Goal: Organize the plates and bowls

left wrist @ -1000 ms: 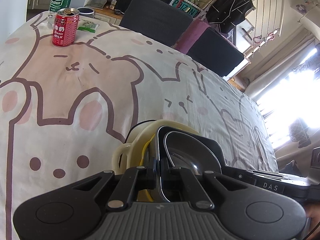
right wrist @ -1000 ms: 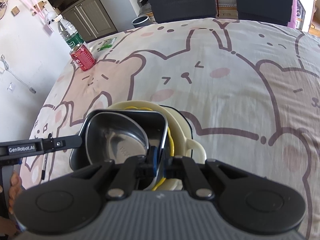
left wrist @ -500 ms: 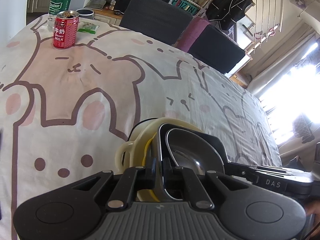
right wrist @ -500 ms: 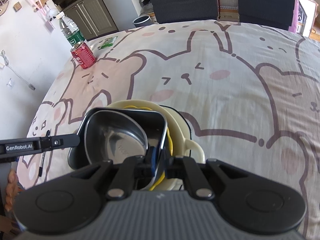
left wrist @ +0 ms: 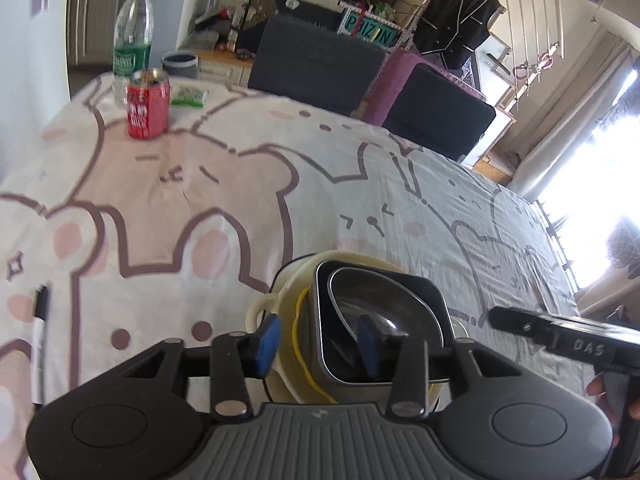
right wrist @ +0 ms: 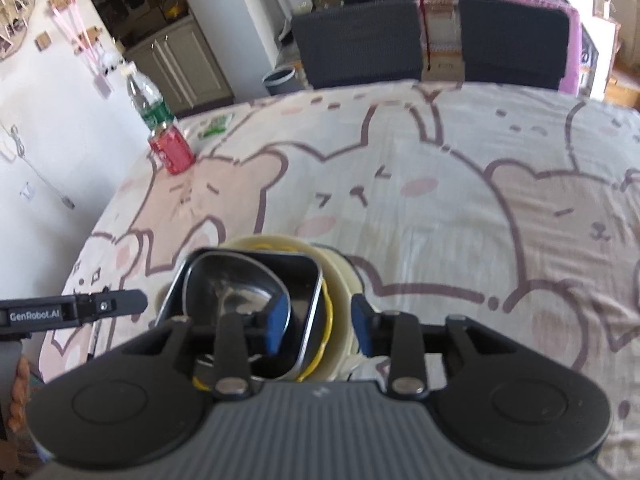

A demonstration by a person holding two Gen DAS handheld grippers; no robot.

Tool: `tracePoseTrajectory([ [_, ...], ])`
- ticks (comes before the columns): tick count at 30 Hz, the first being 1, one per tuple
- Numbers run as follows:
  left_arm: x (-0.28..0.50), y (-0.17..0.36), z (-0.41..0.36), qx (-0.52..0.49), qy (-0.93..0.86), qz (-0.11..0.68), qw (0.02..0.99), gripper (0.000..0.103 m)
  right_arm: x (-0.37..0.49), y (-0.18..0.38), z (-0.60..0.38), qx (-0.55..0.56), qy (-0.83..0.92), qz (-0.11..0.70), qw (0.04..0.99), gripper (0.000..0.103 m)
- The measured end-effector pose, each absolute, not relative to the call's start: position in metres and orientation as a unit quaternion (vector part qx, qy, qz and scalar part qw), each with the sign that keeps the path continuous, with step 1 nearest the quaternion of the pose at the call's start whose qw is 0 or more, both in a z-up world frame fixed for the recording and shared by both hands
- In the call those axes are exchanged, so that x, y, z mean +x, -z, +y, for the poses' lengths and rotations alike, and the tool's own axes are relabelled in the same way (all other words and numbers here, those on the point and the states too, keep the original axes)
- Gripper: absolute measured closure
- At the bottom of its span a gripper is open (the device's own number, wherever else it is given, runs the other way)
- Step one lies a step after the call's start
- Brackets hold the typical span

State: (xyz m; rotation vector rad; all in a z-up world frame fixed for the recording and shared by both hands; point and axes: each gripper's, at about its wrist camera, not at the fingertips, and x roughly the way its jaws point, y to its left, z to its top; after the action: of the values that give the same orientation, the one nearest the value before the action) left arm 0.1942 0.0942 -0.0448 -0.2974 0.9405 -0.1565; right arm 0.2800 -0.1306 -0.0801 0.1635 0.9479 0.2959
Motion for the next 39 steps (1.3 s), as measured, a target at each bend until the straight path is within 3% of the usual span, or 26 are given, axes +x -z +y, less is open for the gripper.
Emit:
tracePoseTrajectory([
  [6, 0.164, 0.014, 0.083, -0.118, 0.064, 0.416, 0.899, 0.024, 0.252, 0.055, -0.146, 0.086, -0.133, 0.410, 0.898, 0.045],
  [17, 0.087, -0.024, 0.064, -0.088, 0.024, 0.362, 0.928, 0.001, 0.182, 0.008, -0.166, 0.077, -0.128, 0.335, 0.930, 0.026],
  [23, 0.043, -0.049, 0.059, -0.079, 0.012, 0.316, 0.945, 0.000, 0.139, 0.000, -0.175, 0.057, -0.129, 0.296, 0.945, 0.013],
  [32, 0.004, -0.057, 0.054, -0.057, 0.026, 0.273, 0.960, 0.000, 0.084, 0.000, -0.179, 0.023, -0.121, 0.244, 0.962, 0.001],
  [39, -0.008, -0.031, 0.062, -0.033, 0.023, 0.274, 0.961, 0.000, 0.060, 0.012, -0.173, 0.027, -0.104, 0.220, 0.970, 0.000],
])
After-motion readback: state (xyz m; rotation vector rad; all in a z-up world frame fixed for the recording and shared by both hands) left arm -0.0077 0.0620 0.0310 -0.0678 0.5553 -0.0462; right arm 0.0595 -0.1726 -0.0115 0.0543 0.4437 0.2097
